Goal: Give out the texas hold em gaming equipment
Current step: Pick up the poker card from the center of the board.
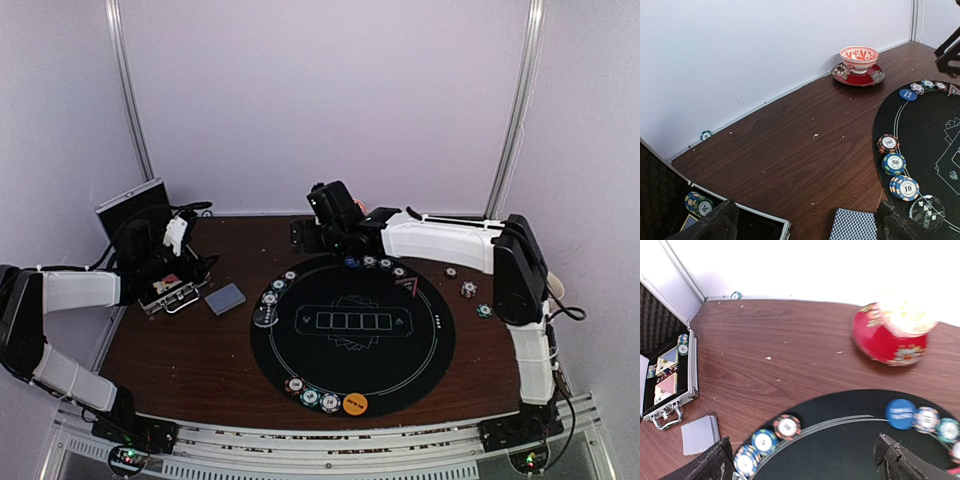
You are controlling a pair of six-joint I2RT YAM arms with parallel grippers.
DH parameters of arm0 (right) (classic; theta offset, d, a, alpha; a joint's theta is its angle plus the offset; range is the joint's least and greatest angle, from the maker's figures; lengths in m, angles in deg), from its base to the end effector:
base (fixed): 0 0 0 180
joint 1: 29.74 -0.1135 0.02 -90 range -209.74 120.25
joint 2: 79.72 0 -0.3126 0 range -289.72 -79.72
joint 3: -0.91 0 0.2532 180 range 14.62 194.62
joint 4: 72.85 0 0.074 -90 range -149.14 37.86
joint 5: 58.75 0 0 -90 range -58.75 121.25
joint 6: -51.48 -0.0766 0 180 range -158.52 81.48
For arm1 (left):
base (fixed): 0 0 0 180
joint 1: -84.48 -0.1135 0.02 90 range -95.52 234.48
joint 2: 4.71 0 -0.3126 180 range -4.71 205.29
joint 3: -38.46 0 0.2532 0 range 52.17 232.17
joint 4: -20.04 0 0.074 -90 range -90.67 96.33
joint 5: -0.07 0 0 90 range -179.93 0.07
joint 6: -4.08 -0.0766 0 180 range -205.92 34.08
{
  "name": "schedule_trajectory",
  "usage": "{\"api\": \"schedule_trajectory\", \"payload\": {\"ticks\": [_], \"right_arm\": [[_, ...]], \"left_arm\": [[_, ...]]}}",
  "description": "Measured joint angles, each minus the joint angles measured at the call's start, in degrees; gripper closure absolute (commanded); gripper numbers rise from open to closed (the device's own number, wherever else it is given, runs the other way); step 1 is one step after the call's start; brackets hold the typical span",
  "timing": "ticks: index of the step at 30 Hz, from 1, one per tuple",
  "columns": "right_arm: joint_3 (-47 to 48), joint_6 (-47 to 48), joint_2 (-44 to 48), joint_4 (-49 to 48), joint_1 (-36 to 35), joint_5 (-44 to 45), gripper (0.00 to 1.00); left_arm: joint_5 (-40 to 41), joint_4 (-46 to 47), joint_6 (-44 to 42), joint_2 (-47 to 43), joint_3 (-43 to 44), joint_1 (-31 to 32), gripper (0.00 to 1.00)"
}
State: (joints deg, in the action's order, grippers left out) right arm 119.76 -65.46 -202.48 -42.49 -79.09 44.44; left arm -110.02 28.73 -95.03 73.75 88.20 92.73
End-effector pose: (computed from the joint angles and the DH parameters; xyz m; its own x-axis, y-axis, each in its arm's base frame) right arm 0.3810 0.4169 0.2754 -0.6060 -0.0287 -0.7949 -0.3828 0.8865 0.2599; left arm 0.3096 -0.0715 0.2481 -0.2628 0.1884 -0.9463 0.5021 0.8642 0.0326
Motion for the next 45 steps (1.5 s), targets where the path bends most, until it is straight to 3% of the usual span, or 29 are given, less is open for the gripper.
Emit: {"api": "schedule_trajectory", "payload": {"ticks": [18, 25, 37, 45], "right_arm": [[-39.19, 1.2, 31.56, 4.0, 5.18, 9.99, 0.0], [-50.05, 0.96, 37.35, 1.88, 5.6, 10.62, 0.0], [-56.19, -0.48, 42.27, -4.17, 5.6, 7.61, 0.0], [-56.46, -0.5, 42.23, -4.92, 5.6, 6.73, 0.0]], "left_arm": [[-0.02, -0.55, -0.04, 0.02, 0.2, 0.0, 0.02], [-2.12, -12.41, -5.86, 1.7, 8.87, 0.0, 0.02], [-6.21, -36.04, -24.0, 6.23, 15.34, 0.0, 0.02], [-4.0, -43.08, -27.17, 11.34, 16.15, 1.09, 0.02]]}}
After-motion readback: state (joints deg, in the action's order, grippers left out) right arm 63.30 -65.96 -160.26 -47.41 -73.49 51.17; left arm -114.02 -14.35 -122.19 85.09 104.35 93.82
